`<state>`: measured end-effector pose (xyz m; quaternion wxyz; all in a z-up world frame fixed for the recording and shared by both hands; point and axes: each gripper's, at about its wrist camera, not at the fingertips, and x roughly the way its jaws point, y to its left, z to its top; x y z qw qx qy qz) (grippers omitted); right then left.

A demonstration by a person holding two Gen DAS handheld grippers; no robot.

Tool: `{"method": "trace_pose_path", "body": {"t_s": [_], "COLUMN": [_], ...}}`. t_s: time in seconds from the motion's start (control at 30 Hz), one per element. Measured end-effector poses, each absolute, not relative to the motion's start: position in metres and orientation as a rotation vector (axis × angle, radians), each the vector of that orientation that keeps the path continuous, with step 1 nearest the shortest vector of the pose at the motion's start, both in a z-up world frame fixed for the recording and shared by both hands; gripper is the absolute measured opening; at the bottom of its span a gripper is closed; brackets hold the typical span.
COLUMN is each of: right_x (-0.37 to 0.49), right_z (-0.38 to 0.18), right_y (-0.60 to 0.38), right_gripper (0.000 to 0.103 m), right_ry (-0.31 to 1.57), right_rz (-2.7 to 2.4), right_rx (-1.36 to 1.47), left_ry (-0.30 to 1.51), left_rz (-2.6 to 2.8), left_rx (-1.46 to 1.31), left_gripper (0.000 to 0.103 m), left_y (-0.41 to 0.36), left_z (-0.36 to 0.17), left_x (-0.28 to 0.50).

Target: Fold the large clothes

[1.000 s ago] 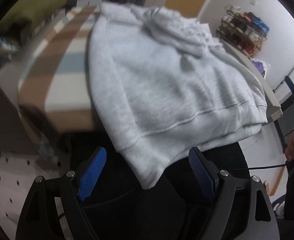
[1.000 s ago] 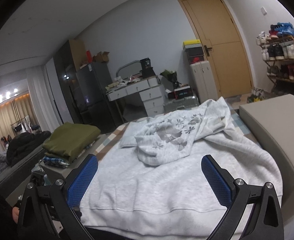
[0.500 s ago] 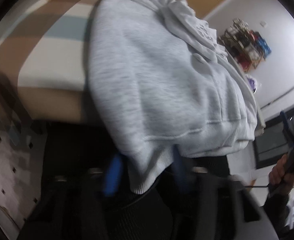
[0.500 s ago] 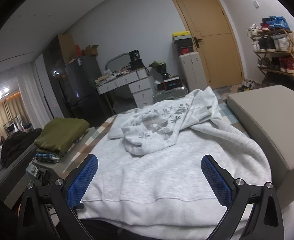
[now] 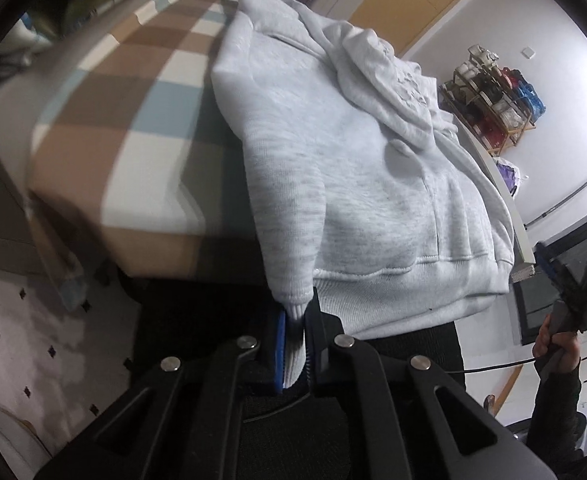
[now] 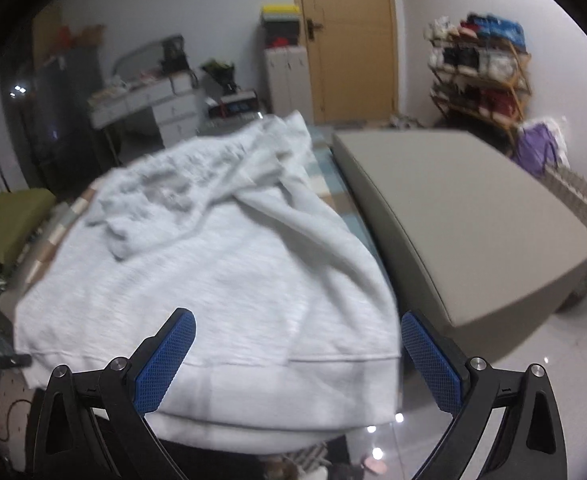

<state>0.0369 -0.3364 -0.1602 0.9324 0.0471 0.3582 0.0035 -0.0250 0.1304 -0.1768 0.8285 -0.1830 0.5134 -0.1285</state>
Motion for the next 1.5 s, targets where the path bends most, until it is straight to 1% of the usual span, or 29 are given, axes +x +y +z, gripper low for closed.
{"method": "trace_pose_path", "body": {"t_s": [0.1,0.17,0.23,0.3,0.37,0.43,0.47,0.5,0.53,0.57,0.6,0.63,0.67,0.77,0.83,0.9,0.97,1.07,1.1,1.13,1.17,1.2,1.23,1.33,1.47,1.5], "right_x": [0.045,0.047,0.047,0.046,0.041,0.033,0.033,0.029,0.025,0.023,0.020,0.016,0.013,0.004,-0.001,-0.003,-0.005,-0.009,-0.013,-0.013,-0.014,-0.016,-0.019,-0.024,-0.030,-0.028], "right_z": [-0.178,-0.192,-0.203,-0.214,-0.219,-0.215,-0.215,-0.211,-0.208,-0.206,-0.202,-0.195,-0.191,-0.166,-0.152,-0.142,-0.140,-0.144,-0.144,-0.146,-0.148,-0.150,-0.150,-0.151,-0.146,-0.147], "right_y": [-0.349,-0.359,-0.365,-0.370,-0.372,-0.374,-0.374,-0.373,-0.372,-0.371,-0.370,-0.372,-0.371,-0.378,-0.382,-0.386,-0.391,-0.398,-0.396,-0.392,-0.387,-0.382,-0.376,-0.364,-0.350,-0.346], "right_gripper": [0.103,0.103,0.094,0.073,0.063,0.050,0.031,0.023,0.022,0.020,0.019,0.018,0.018,0.018,0.017,0.017,0.017,0.017,0.017,0.017,0.017,0.017,0.017,0.017,0.017,0.017], "right_ry": [0.824,0.883,0.930,0.966,0.974,0.953,0.951,0.948,0.937,0.925,0.910,0.885,0.858,0.770,0.727,0.702,0.699,0.724,0.736,0.750,0.767,0.789,0.814,0.822,0.824,0.826], "right_rz": [0.002,-0.004,0.021,0.082,0.106,0.129,0.148,0.186,0.196,0.194,0.198,0.225,0.245,0.331,0.363,0.405,0.419,0.393,0.357,0.322,0.296,0.271,0.224,0.155,0.069,0.059], "right_rx": [0.114,0.147,0.205,0.289,0.325,0.334,0.339,0.343,0.330,0.317,0.309,0.320,0.335,0.435,0.472,0.519,0.555,0.581,0.534,0.481,0.433,0.388,0.315,0.172,-0.002,-0.037], "left_ry": [1.081,1.076,1.068,1.075,1.081,1.100,1.114,1.127,1.138,1.152,1.162,1.167,1.174,1.193,1.241,1.286,1.303,1.253,1.237,1.224,1.213,1.208,1.209,1.209,1.210,1.219], "left_rz": [-0.223,-0.207,-0.198,-0.222,-0.238,-0.252,-0.256,-0.264,-0.275,-0.286,-0.297,-0.305,-0.314,-0.295,-0.314,-0.337,-0.366,-0.411,-0.412,-0.405,-0.409,-0.401,-0.382,-0.332,-0.241,-0.238], "left_rx": [-0.349,-0.373,-0.407,-0.430,-0.437,-0.434,-0.436,-0.446,-0.453,-0.456,-0.462,-0.464,-0.457,-0.457,-0.472,-0.520,-0.572,-0.656,-0.682,-0.686,-0.677,-0.648,-0.615,-0.521,-0.197,-0.187], "left_gripper": [0.003,0.003,0.003,0.003,0.004,0.008,0.010,0.012,0.019,0.028,0.033,0.043,0.047,0.047,0.050,0.050,0.050,0.050,0.049,0.040,0.020,0.012,0.006,0.004,0.004,0.004], "left_y": [0.134,0.141,0.148,0.147,0.142,0.136,0.135,0.133,0.134,0.131,0.129,0.130,0.127,0.129,0.131,0.134,0.136,0.142,0.143,0.143,0.142,0.139,0.137,0.130,0.111,0.111], "left_z": [-0.174,-0.172,-0.171,-0.171,-0.172,-0.174,-0.176,-0.178,-0.179,-0.181,-0.183,-0.183,-0.185,-0.192,-0.203,-0.216,-0.225,-0.224,-0.223,-0.221,-0.219,-0.216,-0.213,-0.205,-0.193,-0.192], "left_x": [-0.024,-0.024,-0.025,-0.025,-0.026,-0.025,-0.024,-0.023,-0.022,-0.020,-0.019,-0.020,-0.018,-0.012,-0.006,0.001,0.004,0.000,-0.002,-0.003,-0.005,-0.007,-0.009,-0.014,-0.021,-0.021]}}
